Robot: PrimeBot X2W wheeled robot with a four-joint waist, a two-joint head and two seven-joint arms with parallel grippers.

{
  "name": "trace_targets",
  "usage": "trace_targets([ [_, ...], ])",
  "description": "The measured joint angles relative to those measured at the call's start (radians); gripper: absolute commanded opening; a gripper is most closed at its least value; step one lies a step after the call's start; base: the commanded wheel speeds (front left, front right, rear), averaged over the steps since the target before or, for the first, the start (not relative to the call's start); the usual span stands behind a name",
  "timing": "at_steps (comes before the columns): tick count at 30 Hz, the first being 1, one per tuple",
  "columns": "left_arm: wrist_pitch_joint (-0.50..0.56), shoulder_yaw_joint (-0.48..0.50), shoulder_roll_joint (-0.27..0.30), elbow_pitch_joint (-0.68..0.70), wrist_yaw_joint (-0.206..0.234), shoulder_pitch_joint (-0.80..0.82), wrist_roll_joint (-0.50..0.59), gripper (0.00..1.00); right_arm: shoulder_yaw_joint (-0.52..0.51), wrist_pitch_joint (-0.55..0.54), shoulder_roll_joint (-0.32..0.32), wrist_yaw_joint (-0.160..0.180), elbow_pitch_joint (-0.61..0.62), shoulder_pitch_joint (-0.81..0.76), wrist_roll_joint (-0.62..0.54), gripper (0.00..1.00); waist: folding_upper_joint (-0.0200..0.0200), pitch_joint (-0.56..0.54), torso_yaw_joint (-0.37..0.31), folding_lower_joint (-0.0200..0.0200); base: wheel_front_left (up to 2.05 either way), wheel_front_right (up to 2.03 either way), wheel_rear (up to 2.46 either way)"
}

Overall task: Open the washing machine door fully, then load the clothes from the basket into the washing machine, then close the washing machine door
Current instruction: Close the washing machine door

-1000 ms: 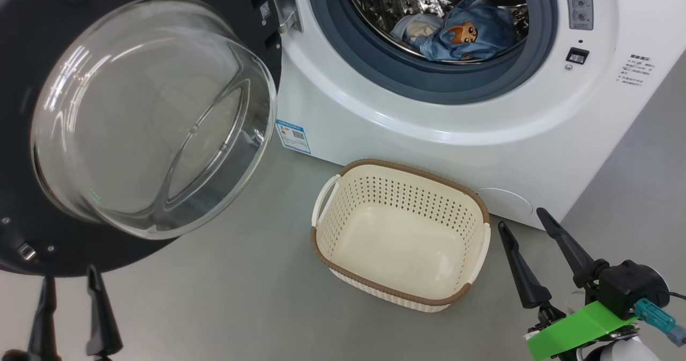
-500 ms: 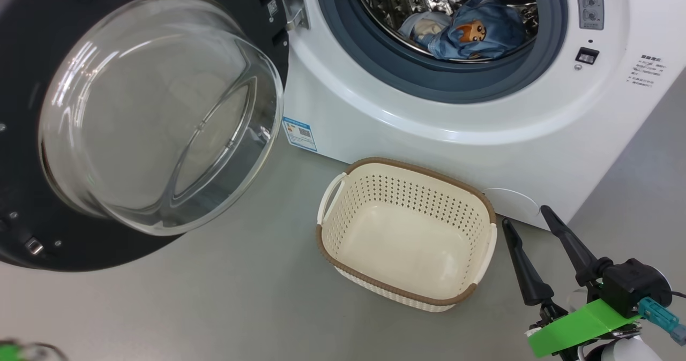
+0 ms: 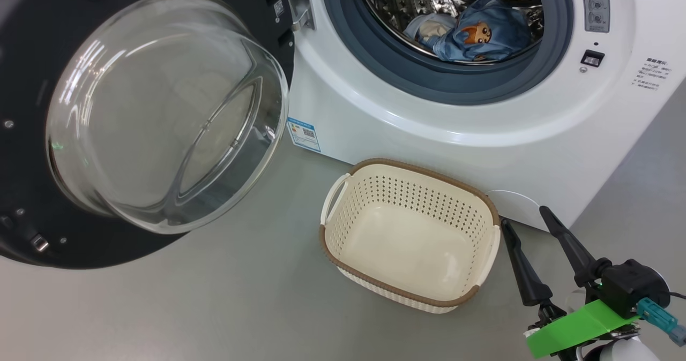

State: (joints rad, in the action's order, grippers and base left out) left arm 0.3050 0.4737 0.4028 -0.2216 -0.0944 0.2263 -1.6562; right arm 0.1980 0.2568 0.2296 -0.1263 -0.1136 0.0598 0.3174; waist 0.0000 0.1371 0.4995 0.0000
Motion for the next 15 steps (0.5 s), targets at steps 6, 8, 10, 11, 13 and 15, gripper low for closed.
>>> trace_targets([
  [6, 0.192, -0.017, 0.151, -0.156, 0.038, 0.082, -0.067, 0.00, 0.009, 0.000, 0.003, 0.000, 0.000, -0.002, 0.000, 1.00, 0.0000, 0.005, 0.007, 0.0000, 0.00, 0.00, 0.00],
  [8, 0.214, -0.038, 0.173, -0.210, 0.043, 0.102, -0.061, 0.00, 0.016, 0.000, 0.005, 0.000, 0.000, -0.002, 0.000, 1.00, 0.0000, 0.008, 0.008, 0.0000, 0.00, 0.00, 0.00],
  [10, 0.244, -0.076, 0.195, -0.290, 0.042, 0.144, -0.044, 0.00, 0.026, 0.000, 0.008, 0.000, -0.001, -0.001, 0.000, 1.00, 0.0000, 0.013, 0.003, 0.0001, 0.00, 0.00, 0.00],
  [11, 0.253, -0.082, 0.197, -0.317, 0.041, 0.162, -0.044, 0.00, 0.029, 0.000, 0.009, 0.000, -0.001, 0.000, 0.000, 1.00, 0.0000, 0.015, 0.001, 0.0000, 0.00, 0.00, 0.00],
  [13, 0.279, -0.093, 0.203, -0.367, 0.030, 0.191, -0.045, 0.00, 0.036, 0.000, 0.012, 0.000, -0.001, 0.004, 0.000, 1.00, 0.0000, 0.021, -0.004, 0.0001, 0.00, 0.00, 0.00],
  [15, 0.298, -0.104, 0.208, -0.408, 0.021, 0.216, -0.046, 0.00, 0.046, 0.000, 0.017, 0.000, -0.001, 0.007, 0.000, 1.00, 0.0000, 0.027, -0.011, 0.0001, 0.00, 0.00, 0.00],
])
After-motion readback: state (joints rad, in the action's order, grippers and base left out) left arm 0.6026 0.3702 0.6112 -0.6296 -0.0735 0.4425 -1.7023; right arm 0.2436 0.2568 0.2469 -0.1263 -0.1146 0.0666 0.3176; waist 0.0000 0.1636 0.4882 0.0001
